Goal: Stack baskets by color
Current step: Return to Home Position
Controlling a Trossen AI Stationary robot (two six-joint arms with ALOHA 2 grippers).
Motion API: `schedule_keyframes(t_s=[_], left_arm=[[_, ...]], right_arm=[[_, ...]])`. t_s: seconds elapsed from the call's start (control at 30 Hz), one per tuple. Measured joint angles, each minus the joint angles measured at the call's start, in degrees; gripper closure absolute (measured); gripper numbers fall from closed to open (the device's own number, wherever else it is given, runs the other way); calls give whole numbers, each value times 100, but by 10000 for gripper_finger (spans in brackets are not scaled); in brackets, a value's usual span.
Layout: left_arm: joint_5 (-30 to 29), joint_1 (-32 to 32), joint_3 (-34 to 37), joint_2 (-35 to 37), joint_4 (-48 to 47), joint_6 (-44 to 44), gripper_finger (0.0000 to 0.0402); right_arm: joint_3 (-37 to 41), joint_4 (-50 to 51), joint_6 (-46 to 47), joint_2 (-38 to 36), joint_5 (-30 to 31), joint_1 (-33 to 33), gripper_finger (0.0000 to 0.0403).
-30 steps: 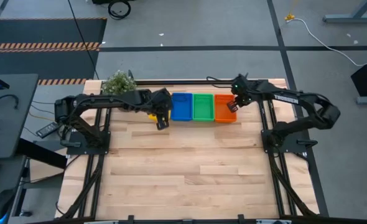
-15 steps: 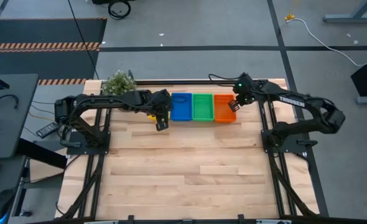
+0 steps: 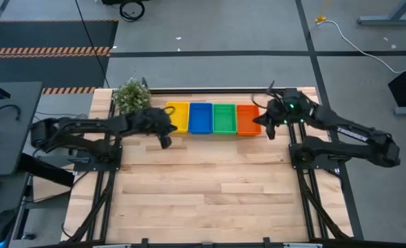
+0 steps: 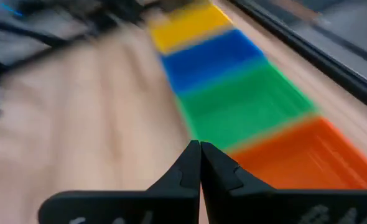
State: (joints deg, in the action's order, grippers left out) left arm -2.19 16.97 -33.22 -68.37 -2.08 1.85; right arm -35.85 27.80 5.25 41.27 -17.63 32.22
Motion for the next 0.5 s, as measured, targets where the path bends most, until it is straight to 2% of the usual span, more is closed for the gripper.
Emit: schedule_keyframes(t_s=[0.13, 0.27, 0.37, 0.5], left_arm=[[19, -13, 298, 836, -21, 481, 384], [-31, -19, 300, 1423, -55, 463, 390], [-210, -19, 300, 1656, -74, 455, 393], [-314, -15, 300, 1682, -87, 529, 385]], right_arm=[[834, -1256, 663, -716, -155, -659, 393], [1688, -2372, 1239, -1367, -155, -1306, 394], [2116, -2713, 1468, -1829, -10, -1753, 394], [2470, -2685, 1445, -2475, 588, -2310, 396]])
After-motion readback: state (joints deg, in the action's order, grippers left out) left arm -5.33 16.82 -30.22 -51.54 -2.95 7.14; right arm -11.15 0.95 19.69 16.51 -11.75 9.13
